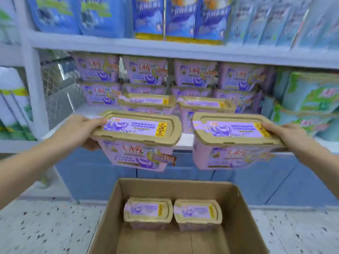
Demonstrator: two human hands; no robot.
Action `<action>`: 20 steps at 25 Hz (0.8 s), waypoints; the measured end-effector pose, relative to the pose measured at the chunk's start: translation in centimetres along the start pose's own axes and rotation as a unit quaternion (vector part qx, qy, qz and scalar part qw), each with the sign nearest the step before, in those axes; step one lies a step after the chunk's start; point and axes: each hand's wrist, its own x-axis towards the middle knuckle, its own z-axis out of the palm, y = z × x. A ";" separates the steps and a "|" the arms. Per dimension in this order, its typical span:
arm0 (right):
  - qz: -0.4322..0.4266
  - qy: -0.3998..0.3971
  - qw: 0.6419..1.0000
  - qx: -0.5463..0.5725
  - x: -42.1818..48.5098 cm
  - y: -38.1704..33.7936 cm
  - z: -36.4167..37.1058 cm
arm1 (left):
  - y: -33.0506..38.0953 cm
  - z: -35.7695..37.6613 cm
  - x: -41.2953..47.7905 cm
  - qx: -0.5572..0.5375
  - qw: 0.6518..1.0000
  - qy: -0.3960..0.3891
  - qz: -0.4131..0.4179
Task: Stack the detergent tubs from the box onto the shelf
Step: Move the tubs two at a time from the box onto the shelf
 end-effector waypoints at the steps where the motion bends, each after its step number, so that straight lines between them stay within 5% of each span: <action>1: -0.011 0.005 1.000 0.013 1.0 -2.1 -0.6 | 1.9 -0.7 0.8 -0.013 1.000 0.003 0.008; 10: -0.023 0.028 0.999 0.015 10.1 -12.8 -0.6 | 12.2 -2.7 8.9 -0.028 0.998 0.030 0.047; 20: -0.011 0.008 0.998 -0.058 14.7 -12.1 1.8 | 11.4 0.4 14.8 0.002 1.000 0.024 0.011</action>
